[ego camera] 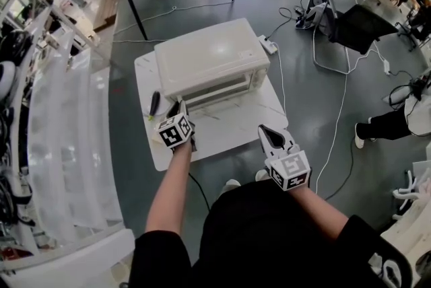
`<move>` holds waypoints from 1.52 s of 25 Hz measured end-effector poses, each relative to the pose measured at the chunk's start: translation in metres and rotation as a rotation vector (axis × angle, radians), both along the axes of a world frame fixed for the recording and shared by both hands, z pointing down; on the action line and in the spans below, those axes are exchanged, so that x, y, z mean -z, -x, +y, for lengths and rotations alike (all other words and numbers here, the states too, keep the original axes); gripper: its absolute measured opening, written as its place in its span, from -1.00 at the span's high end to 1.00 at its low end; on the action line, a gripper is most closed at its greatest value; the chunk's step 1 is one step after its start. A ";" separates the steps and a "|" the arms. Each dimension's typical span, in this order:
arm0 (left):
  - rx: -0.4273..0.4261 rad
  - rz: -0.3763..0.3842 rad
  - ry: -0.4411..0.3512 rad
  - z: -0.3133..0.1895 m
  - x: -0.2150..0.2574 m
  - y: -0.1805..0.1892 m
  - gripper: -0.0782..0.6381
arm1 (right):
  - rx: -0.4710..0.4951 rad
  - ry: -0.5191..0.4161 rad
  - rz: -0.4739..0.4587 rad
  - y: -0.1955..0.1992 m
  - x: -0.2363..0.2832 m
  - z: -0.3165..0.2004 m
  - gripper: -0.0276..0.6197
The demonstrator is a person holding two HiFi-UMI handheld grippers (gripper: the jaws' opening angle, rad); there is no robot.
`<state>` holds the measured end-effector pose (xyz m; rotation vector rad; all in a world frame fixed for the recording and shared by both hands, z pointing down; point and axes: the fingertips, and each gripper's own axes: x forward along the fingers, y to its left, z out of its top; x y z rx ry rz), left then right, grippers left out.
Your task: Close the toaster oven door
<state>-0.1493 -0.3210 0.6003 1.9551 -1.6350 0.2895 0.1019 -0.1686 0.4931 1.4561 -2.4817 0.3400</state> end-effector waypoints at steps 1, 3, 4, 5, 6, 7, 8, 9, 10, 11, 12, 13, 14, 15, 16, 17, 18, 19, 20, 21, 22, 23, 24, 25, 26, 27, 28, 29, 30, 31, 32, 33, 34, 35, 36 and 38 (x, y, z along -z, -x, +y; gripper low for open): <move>0.000 0.000 -0.001 0.000 0.000 0.000 0.55 | 0.001 0.001 0.000 0.000 0.000 0.001 0.85; 0.002 -0.005 -0.005 0.001 0.001 0.001 0.55 | 0.000 0.003 0.002 -0.002 0.000 0.002 0.85; 0.003 -0.004 -0.006 0.001 0.001 0.001 0.55 | -0.002 0.004 0.003 -0.002 0.000 0.003 0.85; 0.005 0.000 -0.007 0.001 0.002 0.001 0.55 | -0.004 0.005 0.003 -0.003 0.001 0.002 0.85; 0.010 0.008 -0.008 0.000 0.002 0.001 0.55 | -0.005 0.006 0.003 -0.004 0.001 0.002 0.85; 0.017 0.019 -0.010 -0.001 0.002 0.002 0.55 | -0.006 0.007 0.003 -0.004 0.001 0.001 0.85; 0.028 0.031 -0.016 -0.001 0.003 0.004 0.55 | -0.006 0.007 0.002 -0.005 0.001 0.001 0.85; 0.045 0.046 -0.026 -0.001 0.004 0.006 0.55 | -0.006 0.008 0.001 -0.005 0.001 0.001 0.85; 0.066 0.063 -0.041 0.000 0.005 0.009 0.55 | -0.006 0.009 -0.002 -0.006 0.001 0.002 0.85; 0.086 0.081 -0.057 0.002 0.007 0.013 0.55 | -0.006 0.011 -0.004 -0.006 0.000 0.004 0.85; 0.100 0.096 -0.074 0.004 0.009 0.016 0.54 | -0.006 0.014 -0.006 -0.007 -0.001 0.005 0.85; 0.107 0.105 -0.089 0.007 0.011 0.019 0.54 | -0.005 0.017 -0.006 -0.008 -0.002 0.006 0.85; 0.109 0.106 -0.102 0.010 0.012 0.021 0.54 | -0.003 0.020 -0.006 -0.009 -0.003 0.006 0.85; 0.106 0.104 -0.112 0.013 0.013 0.021 0.54 | 0.000 0.022 -0.007 -0.010 -0.005 0.007 0.85; 0.101 0.101 -0.120 0.018 0.014 0.021 0.54 | 0.004 0.023 -0.006 -0.011 -0.005 0.007 0.85; 0.096 0.100 -0.128 0.023 0.016 0.020 0.54 | 0.010 0.022 -0.006 -0.012 -0.005 0.007 0.85; 0.092 0.100 -0.138 0.028 0.018 0.020 0.55 | 0.017 0.020 -0.006 -0.012 -0.005 0.007 0.85; 0.090 0.100 -0.148 0.033 0.019 0.019 0.55 | 0.025 0.018 -0.005 -0.012 -0.005 0.006 0.85; 0.089 0.097 -0.155 0.039 0.020 0.019 0.54 | 0.032 0.017 -0.004 -0.013 -0.005 0.007 0.85; 0.090 0.092 -0.158 0.045 0.020 0.020 0.54 | 0.038 0.016 -0.002 -0.013 -0.005 0.007 0.85; 0.092 0.086 -0.157 0.052 0.020 0.020 0.55 | 0.043 0.017 -0.001 -0.014 -0.005 0.007 0.85; 0.096 0.081 -0.156 0.060 0.020 0.021 0.54 | 0.046 0.018 -0.001 -0.016 -0.005 0.007 0.85; 0.099 0.077 -0.156 0.067 0.021 0.020 0.54 | 0.047 0.018 -0.002 -0.019 -0.005 0.006 0.85; 0.104 0.074 -0.159 0.076 0.023 0.019 0.54 | 0.045 0.015 -0.003 -0.023 -0.004 0.006 0.85; 0.110 0.071 -0.164 0.084 0.025 0.017 0.54 | 0.042 0.008 -0.005 -0.029 -0.002 0.005 0.85; 0.117 0.069 -0.171 0.091 0.027 0.014 0.54 | 0.038 -0.001 -0.006 -0.034 0.001 0.005 0.85; 0.123 0.066 -0.180 0.099 0.030 0.012 0.55 | 0.035 -0.008 -0.007 -0.040 0.003 0.005 0.85; 0.127 0.062 -0.190 0.106 0.033 0.009 0.55 | 0.034 -0.013 -0.005 -0.044 0.004 0.005 0.85; 0.129 0.054 -0.202 0.112 0.037 0.006 0.55 | 0.035 -0.016 -0.002 -0.048 0.005 0.005 0.85; 0.129 0.043 -0.218 0.118 0.042 0.003 0.55 | 0.037 -0.016 0.003 -0.052 0.005 0.005 0.85; 0.128 0.030 -0.236 0.124 0.047 -0.002 0.55 | 0.041 -0.017 0.009 -0.055 0.005 0.005 0.85; 0.125 0.017 -0.255 0.131 0.053 -0.008 0.55 | 0.046 -0.016 0.016 -0.058 0.005 0.005 0.85; 0.120 0.004 -0.272 0.139 0.059 -0.015 0.55 | 0.052 -0.016 0.021 -0.061 0.005 0.006 0.85; 0.114 -0.007 -0.285 0.148 0.065 -0.025 0.55 | 0.057 -0.016 0.024 -0.065 0.005 0.008 0.85; 0.108 -0.016 -0.298 0.156 0.071 -0.034 0.55 | 0.062 -0.018 0.028 -0.070 0.007 0.010 0.85; 0.101 -0.023 -0.321 0.172 0.084 -0.053 0.55 | 0.073 -0.040 0.051 -0.079 0.013 0.013 0.85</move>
